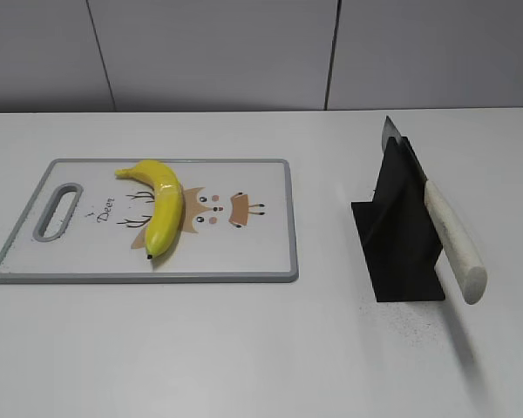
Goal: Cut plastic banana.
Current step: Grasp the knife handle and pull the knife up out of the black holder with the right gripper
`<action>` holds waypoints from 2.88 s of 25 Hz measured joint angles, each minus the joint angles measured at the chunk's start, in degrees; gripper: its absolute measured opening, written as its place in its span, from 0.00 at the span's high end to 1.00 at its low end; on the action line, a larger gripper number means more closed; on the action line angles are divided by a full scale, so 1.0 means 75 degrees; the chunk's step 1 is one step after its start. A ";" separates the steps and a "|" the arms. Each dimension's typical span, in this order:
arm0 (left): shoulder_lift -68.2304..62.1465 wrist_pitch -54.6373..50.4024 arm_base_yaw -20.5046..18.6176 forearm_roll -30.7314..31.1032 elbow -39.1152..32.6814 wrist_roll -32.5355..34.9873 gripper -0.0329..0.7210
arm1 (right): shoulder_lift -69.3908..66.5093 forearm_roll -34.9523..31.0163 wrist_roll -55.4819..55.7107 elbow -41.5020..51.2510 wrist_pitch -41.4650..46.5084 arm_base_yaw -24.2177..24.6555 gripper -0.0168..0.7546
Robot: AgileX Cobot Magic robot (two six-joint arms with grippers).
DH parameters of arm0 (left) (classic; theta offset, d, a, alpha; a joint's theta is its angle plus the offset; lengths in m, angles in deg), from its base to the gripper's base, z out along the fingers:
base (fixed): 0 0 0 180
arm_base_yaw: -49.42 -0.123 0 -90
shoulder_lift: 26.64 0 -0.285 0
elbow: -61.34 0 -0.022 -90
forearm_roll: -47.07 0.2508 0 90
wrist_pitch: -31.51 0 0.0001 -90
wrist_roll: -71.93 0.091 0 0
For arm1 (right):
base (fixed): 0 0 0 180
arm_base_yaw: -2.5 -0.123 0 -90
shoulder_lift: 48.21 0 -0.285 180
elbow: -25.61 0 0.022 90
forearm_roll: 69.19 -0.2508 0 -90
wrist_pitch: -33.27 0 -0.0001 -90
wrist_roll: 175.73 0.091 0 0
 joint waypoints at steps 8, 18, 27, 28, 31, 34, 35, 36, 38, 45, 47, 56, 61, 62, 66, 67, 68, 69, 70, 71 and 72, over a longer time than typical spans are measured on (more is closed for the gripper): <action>0.0000 0.0000 0.0000 0.0000 0.0000 0.0000 0.19 | 0.0000 0.0000 0.0000 0.0000 0.0000 0.0000 0.26; 0.0000 0.0000 0.0000 0.0000 0.0000 0.0000 0.19 | 0.0000 0.0000 0.0000 0.0000 0.0000 0.0000 0.26; 0.0000 0.0000 0.0000 0.0000 0.0000 0.0000 0.19 | 0.0000 0.0000 0.0000 0.0000 0.0000 0.0000 0.28; 0.0000 0.0000 0.0000 0.0000 0.0000 0.0000 0.19 | 0.0000 0.0000 0.0000 0.0000 0.0000 0.0000 0.29; 0.0000 0.0000 0.0000 0.0000 0.0000 0.0000 0.19 | 0.0000 0.0000 0.0000 0.0000 0.0000 0.0000 0.29; 0.0000 0.0000 0.0000 0.0000 0.0000 0.0000 0.19 | 0.0000 0.0000 0.0000 0.0000 0.0000 0.0000 0.29; 0.0000 0.0000 0.0000 0.0000 0.0000 0.0000 0.19 | 0.0000 0.0000 0.0000 0.0000 0.0000 0.0000 0.29; 0.0000 0.0000 0.0000 0.0000 0.0000 0.0000 0.19 | 0.0000 0.0000 0.0000 0.0000 0.0001 0.0000 0.29; 0.0000 0.0000 0.0000 0.0000 0.0000 0.0000 0.19 | 0.0000 0.0000 0.0000 0.0000 0.0001 0.0000 0.29; 0.0000 0.0000 0.0000 0.0000 0.0000 0.0000 0.19 | -0.0567 -0.0016 0.0000 -0.0007 0.0008 0.0000 0.29; 0.0000 0.0000 0.0000 0.0000 0.0000 0.0000 0.19 | -0.1144 -0.0016 0.0000 -0.0077 0.0068 -0.0007 0.29; 0.0000 0.0000 0.0000 0.0000 0.0000 0.0000 0.19 | -0.3120 -0.0135 0.0357 -0.0587 0.0109 -0.0546 0.29; 0.0000 0.0000 0.0000 0.0000 0.0000 0.0000 0.19 | -0.4150 -0.0005 0.0694 -0.1064 0.0082 -0.1588 0.30; 0.0000 0.0000 0.0000 0.0000 0.0000 0.0000 0.19 | -0.4421 0.0069 0.0785 -0.1141 0.0082 -0.1799 0.30; 0.0000 0.0000 0.0000 0.0000 0.0000 0.0000 0.19 | -0.5529 0.0178 0.1069 -0.1600 0.0096 -0.2425 0.30; 0.0000 0.0000 0.0000 0.0000 0.0000 0.0000 0.19 | -0.5763 0.0178 0.1163 -0.1766 0.0096 -0.2560 0.30; 0.0000 0.0000 0.0000 0.0000 0.0000 0.0000 0.19 | -0.6037 0.0178 0.1274 -0.1952 0.0103 -0.2674 0.30; 0.0000 0.0000 0.0000 0.0000 0.0000 0.0000 0.19 | -0.6289 0.0178 0.1356 -0.2157 0.0135 -0.2811 0.31; 0.0000 0.0000 0.0000 0.0000 0.0000 0.0000 0.19 | -0.6497 0.0178 0.1426 -0.2334 0.0169 -0.2959 0.31; 0.0000 0.0000 0.0000 0.0000 0.0000 0.0000 0.19 | -0.6742 0.0178 0.1542 -0.2553 0.0202 -0.3086 0.31; 0.0000 0.0000 0.0000 0.0000 0.0000 0.0000 0.19 | -0.6986 0.0184 0.1663 -0.2766 0.0237 -0.3236 0.32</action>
